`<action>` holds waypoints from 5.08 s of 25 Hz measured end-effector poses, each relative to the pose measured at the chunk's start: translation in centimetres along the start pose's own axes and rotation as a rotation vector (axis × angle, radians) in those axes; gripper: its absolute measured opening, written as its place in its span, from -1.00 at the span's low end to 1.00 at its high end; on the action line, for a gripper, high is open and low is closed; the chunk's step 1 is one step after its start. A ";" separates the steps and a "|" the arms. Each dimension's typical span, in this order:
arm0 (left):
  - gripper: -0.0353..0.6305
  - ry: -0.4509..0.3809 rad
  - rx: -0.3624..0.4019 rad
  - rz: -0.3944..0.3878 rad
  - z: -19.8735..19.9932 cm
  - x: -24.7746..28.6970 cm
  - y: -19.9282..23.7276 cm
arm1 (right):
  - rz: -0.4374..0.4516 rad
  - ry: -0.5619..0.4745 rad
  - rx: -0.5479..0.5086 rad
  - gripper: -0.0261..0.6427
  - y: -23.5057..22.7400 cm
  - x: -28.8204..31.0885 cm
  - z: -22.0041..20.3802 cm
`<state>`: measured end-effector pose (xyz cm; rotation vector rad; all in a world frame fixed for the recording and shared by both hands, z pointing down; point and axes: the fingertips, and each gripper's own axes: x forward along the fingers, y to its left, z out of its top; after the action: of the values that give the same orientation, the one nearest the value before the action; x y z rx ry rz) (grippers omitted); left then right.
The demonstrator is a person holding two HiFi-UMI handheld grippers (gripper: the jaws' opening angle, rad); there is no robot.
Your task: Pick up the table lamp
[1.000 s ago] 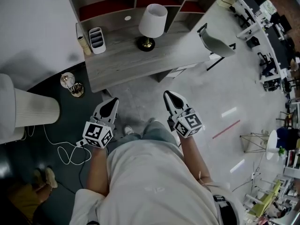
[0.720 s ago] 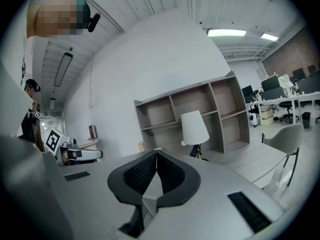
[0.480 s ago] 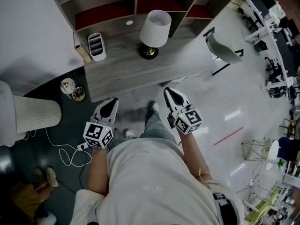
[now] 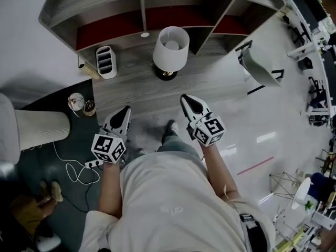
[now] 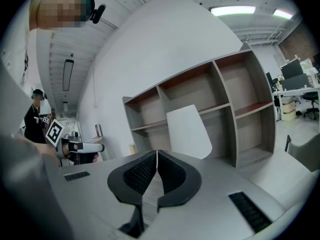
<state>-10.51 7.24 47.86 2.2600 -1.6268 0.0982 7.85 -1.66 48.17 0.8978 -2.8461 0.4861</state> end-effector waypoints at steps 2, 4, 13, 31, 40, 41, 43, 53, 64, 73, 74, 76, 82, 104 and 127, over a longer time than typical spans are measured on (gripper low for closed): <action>-0.85 0.003 0.000 0.031 0.6 1.7 0.1 | 0.023 0.010 -0.005 -0.83 -1.6 0.6 0.4; -0.84 0.001 -0.009 0.061 1.1 3.2 0.1 | 0.045 0.019 -0.011 -0.83 -3.2 1.1 0.8; -0.83 -0.008 -0.034 0.152 3.8 9.3 -0.1 | 0.112 0.038 -0.008 -0.83 -8.9 2.0 1.7; -0.73 0.025 -0.024 0.204 11.7 17.2 2.1 | 0.096 0.040 -0.002 -0.83 -11.1 3.8 3.1; -0.49 0.080 -0.012 0.129 14.5 22.3 2.8 | 0.007 0.027 0.031 -0.83 -11.8 5.1 3.7; -0.46 0.087 -0.008 0.123 14.7 22.8 2.8 | -0.003 0.026 0.033 -0.83 -11.9 5.2 3.8; -0.41 0.100 0.001 0.115 15.1 23.8 2.9 | -0.023 0.022 0.035 -0.83 -12.2 5.4 3.9; -0.26 0.224 0.057 0.099 14.1 28.1 2.5 | -0.106 -0.003 0.049 -0.83 -14.0 5.2 4.4; -0.26 0.299 0.057 0.082 12.1 30.1 2.4 | -0.146 0.002 0.062 -0.83 -15.0 5.0 4.0; -0.50 0.283 0.013 0.044 11.9 30.1 1.9 | -0.149 -0.002 0.088 -0.83 -15.4 5.2 3.8; -0.50 0.286 0.019 0.040 11.9 30.1 1.8 | -0.147 -0.001 0.088 -0.83 -15.4 5.3 3.7; -0.52 0.286 0.022 0.041 11.8 29.8 1.9 | -0.141 0.004 0.088 -0.83 -15.2 5.5 3.6; -0.62 0.284 0.034 0.085 11.7 28.5 3.2 | -0.123 0.019 0.087 -0.83 -14.7 6.0 3.2; -0.81 0.190 0.063 0.183 9.5 19.8 11.3 | -0.065 0.101 0.067 -0.83 -12.3 9.4 1.0; -0.82 0.067 -0.161 0.091 3.7 12.2 21.4 | 0.045 0.373 -0.124 -0.42 -8.5 18.5 -6.2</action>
<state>-26.82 -10.89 52.70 2.0422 -1.6403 0.0620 -2.29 -16.11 60.04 0.6440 -2.5280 0.4242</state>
